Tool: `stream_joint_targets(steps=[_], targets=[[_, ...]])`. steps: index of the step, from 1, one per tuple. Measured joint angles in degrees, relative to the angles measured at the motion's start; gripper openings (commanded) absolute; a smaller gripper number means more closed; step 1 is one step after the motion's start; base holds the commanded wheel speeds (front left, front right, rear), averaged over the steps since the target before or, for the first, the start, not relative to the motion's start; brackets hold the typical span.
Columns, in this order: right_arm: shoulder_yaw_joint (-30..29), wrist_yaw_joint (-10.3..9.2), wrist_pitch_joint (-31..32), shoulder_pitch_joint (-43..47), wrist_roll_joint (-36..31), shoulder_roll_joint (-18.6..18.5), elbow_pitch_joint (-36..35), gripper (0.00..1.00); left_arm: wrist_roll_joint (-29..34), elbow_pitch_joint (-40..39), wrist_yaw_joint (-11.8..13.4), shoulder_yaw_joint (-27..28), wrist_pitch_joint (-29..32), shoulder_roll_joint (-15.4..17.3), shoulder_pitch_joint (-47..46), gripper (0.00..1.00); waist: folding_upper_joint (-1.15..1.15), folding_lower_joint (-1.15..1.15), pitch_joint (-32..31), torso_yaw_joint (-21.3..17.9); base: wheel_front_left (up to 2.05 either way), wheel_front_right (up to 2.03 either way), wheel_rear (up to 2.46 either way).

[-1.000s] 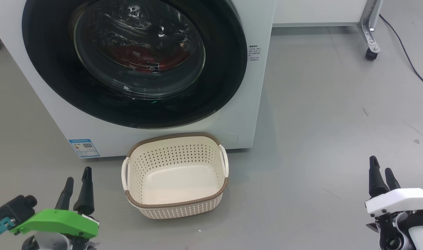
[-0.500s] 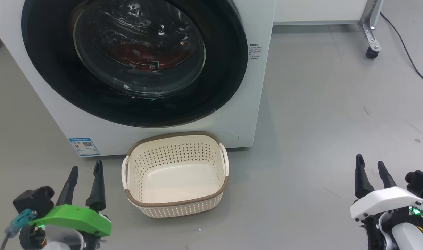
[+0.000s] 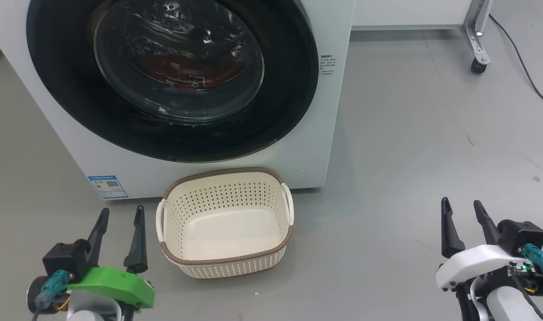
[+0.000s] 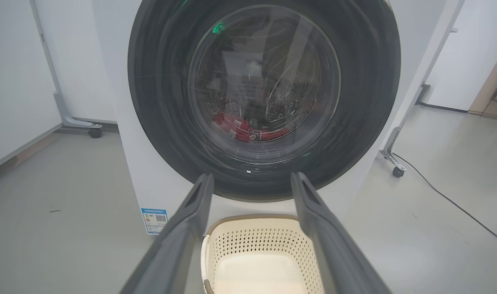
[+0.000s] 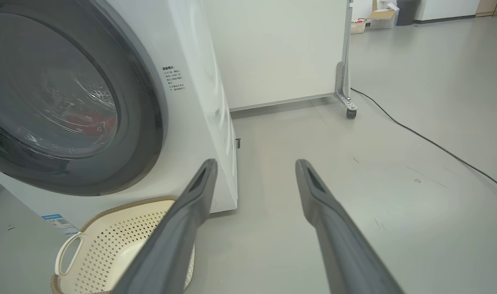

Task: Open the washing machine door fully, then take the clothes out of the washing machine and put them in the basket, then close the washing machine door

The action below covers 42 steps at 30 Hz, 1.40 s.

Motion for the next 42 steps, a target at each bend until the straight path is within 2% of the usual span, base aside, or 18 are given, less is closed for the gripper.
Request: stream_joint_targets(steps=[16,40,41,42], targets=[[2.6,-2.01,-2.65,-0.41,-9.71,-0.66,0.33,1.0,10.44,0.26,1.02,-0.99,-2.78,0.15,0.0,1.0,0.0,0.0,-0.2,-0.04,0.0,0.0,0.0],[1.25,-2.38,-2.72,-0.5,-9.89,0.14,0.68,1.0,10.44,2.63,0.99,0.14,-2.92,-0.47,0.01,1.0,0.0,0.0,-0.37,0.1,0.0,0.0,0.0],[1.14,-2.37,-2.72,-0.5,-9.89,0.19,0.68,0.47,10.45,2.69,0.98,0.18,-2.92,-0.51,0.01,1.0,0.0,0.0,-0.37,0.11,0.0,0.0,0.0],[0.91,-2.37,-2.72,-0.5,-9.89,0.22,0.64,0.0,10.45,2.8,0.92,0.25,-2.92,-0.58,0.01,1.0,0.0,0.0,-0.37,0.13,0.0,0.0,0.0]])
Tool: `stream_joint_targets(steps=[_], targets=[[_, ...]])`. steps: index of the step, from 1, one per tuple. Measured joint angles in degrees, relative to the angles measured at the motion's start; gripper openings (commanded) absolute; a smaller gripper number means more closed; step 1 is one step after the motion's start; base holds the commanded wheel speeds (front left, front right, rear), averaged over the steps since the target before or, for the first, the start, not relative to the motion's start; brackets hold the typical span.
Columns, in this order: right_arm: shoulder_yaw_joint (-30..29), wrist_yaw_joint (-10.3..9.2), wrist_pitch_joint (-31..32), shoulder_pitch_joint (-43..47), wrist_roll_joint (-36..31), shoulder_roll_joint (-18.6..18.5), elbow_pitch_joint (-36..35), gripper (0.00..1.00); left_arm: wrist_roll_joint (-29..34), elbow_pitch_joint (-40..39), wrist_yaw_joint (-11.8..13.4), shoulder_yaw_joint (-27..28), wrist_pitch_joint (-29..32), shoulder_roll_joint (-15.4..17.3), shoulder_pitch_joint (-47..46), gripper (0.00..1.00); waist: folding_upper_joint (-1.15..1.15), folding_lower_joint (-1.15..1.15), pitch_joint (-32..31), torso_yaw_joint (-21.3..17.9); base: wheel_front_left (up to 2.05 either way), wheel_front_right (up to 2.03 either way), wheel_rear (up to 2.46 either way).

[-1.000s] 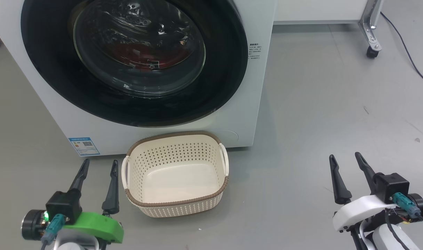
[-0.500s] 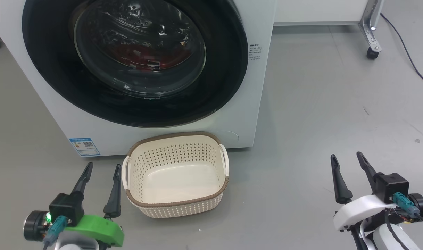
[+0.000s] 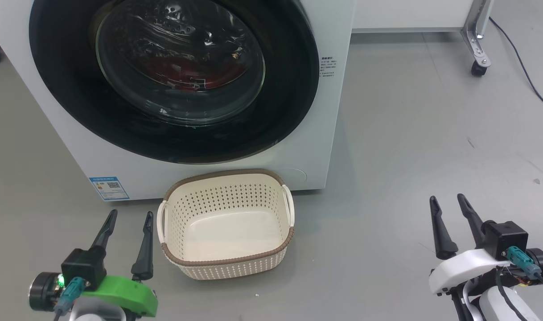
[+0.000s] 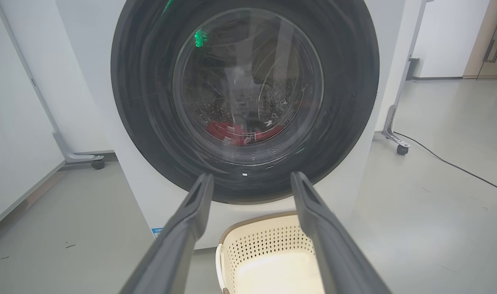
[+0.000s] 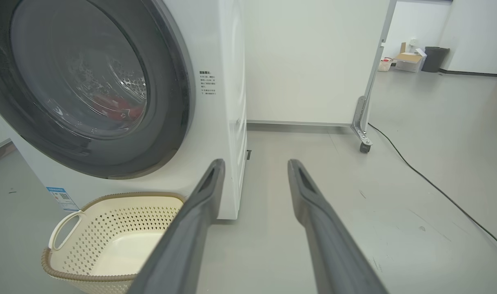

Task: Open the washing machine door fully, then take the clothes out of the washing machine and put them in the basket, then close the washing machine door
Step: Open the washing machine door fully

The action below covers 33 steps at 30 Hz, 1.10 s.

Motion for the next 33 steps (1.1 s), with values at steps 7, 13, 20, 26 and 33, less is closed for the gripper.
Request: stream_joint_targets(steps=[7,13,20,26,33], targets=[[-0.38,0.24,0.0,0.0,0.03,0.22,-0.07,0.0,0.15,0.42,-0.42,0.38,0.0,-0.1,0.0,1.0,0.0,0.0,0.01,0.05,0.0,0.0,0.0],[-0.62,1.02,-0.01,0.01,0.48,0.23,0.08,0.0,0.63,0.48,-0.51,0.55,0.0,-0.56,0.0,1.0,0.0,0.0,0.16,0.17,0.0,0.0,0.0],[-0.63,1.72,0.0,0.0,1.16,0.35,0.37,0.0,1.01,0.63,-0.59,0.92,0.0,-0.81,-0.01,1.0,0.0,0.0,0.48,0.4,0.0,0.0,0.0],[-1.47,2.75,0.0,-0.04,3.68,1.47,0.43,0.0,1.03,0.59,-1.02,1.1,0.0,-0.88,-0.15,1.0,0.0,0.0,1.46,0.8,0.0,0.0,0.0],[-4.72,5.26,0.6,-1.09,12.03,4.98,0.47,0.0,1.53,0.36,-1.1,1.33,0.0,-1.12,-0.93,1.0,0.0,0.0,2.97,1.54,0.0,0.0,0.0]])
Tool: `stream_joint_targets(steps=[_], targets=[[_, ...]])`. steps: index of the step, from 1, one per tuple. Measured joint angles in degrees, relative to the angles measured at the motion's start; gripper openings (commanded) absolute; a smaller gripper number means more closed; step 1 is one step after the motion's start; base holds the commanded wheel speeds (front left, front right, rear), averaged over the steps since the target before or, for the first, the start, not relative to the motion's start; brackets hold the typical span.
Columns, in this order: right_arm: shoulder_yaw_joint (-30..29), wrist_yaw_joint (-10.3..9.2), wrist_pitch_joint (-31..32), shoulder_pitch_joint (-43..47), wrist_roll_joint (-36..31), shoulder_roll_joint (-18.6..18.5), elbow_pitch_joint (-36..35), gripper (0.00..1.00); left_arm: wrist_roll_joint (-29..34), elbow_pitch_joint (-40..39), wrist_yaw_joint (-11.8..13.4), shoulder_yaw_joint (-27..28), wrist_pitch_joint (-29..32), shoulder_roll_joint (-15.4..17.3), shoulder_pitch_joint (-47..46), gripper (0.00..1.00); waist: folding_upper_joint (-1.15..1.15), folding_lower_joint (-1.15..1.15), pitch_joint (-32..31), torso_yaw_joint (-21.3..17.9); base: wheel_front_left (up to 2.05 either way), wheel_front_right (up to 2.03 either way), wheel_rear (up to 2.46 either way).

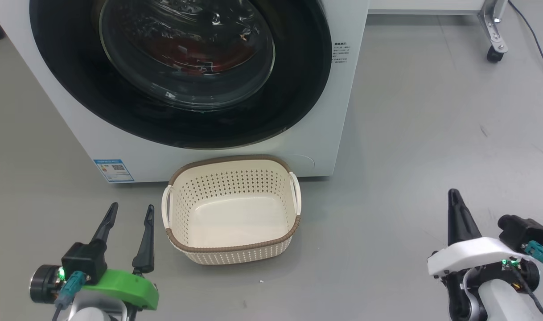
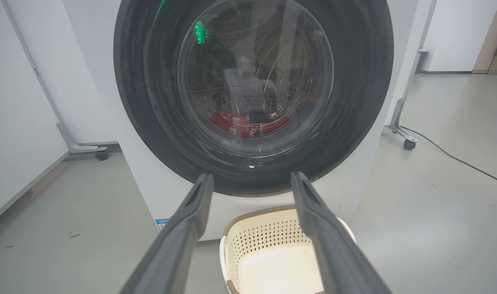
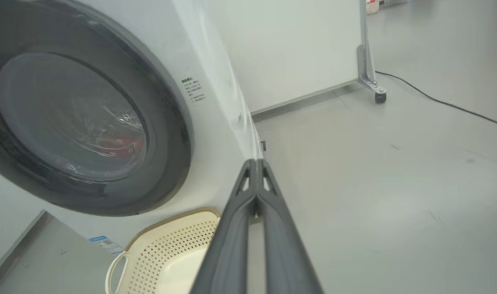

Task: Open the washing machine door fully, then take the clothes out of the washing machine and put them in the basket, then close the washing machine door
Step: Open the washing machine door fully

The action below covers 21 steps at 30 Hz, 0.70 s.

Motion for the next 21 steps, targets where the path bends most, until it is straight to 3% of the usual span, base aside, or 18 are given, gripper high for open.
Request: stream_joint_targets(steps=[9,21], targets=[[-6.26,3.69,3.52,-3.9,13.76,3.14,0.44,0.0,0.31,-0.44,-0.93,0.07,0.0,-0.43,-1.45,1.0,0.0,0.0,2.49,1.49,0.0,0.0,0.0],[-12.43,5.04,13.01,-14.85,31.99,4.0,0.77,0.0,1.2,-1.93,-1.51,0.6,0.0,-0.67,-4.15,1.0,0.0,0.0,7.34,3.61,0.0,0.0,0.0]])
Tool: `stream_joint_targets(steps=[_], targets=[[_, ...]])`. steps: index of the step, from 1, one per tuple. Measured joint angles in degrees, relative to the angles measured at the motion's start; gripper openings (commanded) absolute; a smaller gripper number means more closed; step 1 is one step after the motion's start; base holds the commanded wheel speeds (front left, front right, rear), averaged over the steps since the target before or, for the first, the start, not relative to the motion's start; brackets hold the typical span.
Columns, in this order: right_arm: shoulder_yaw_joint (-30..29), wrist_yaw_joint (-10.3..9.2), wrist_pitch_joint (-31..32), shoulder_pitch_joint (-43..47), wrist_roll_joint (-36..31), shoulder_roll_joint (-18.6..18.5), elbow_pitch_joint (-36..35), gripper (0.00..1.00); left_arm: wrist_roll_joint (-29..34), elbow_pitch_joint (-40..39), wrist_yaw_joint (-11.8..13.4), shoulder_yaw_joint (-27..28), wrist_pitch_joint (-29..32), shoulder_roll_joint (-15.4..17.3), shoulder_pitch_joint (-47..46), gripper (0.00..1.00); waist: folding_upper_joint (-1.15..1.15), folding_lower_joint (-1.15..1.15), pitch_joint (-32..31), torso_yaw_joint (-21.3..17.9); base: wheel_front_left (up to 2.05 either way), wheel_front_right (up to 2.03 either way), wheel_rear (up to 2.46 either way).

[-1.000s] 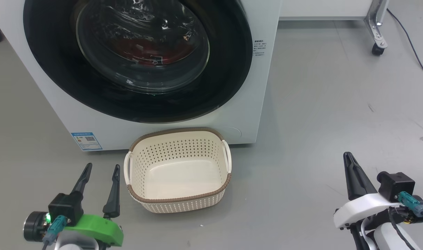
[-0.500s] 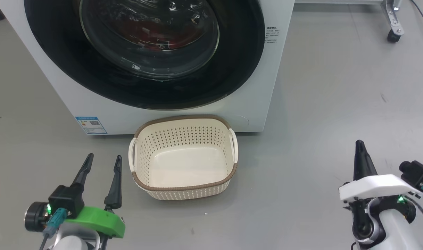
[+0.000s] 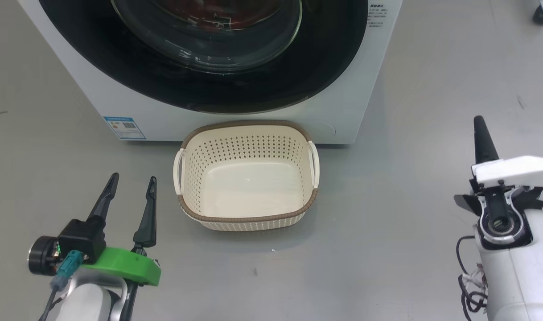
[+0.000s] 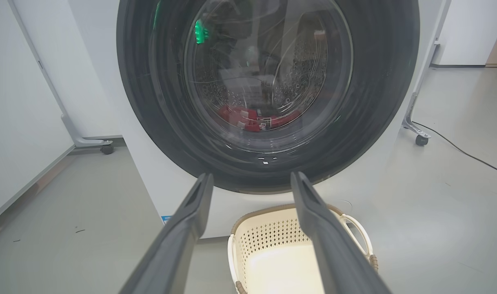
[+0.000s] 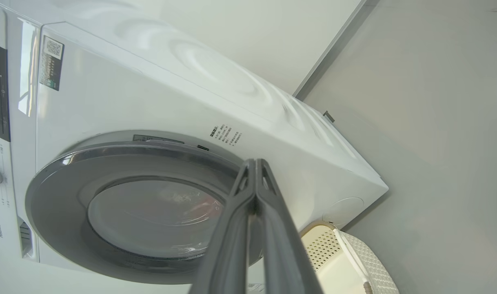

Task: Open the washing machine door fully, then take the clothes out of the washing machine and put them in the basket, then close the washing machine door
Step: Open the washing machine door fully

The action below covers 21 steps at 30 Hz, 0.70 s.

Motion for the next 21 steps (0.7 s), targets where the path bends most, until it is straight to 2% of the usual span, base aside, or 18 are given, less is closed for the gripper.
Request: stream_joint_targets(steps=[10,21], targets=[[-2.58,-0.37,7.61,-9.49,7.47,-0.87,0.47,0.0,0.3,-1.22,-1.16,0.41,-0.01,-1.14,-2.61,1.0,0.0,0.0,4.21,1.76,0.0,0.0,0.0],[-4.91,-3.9,15.16,-20.41,13.58,-4.07,1.27,0.0,0.78,-2.44,-2.53,-0.22,-0.01,-2.8,-6.2,1.0,0.0,0.0,9.4,4.85,0.0,0.0,0.0]])
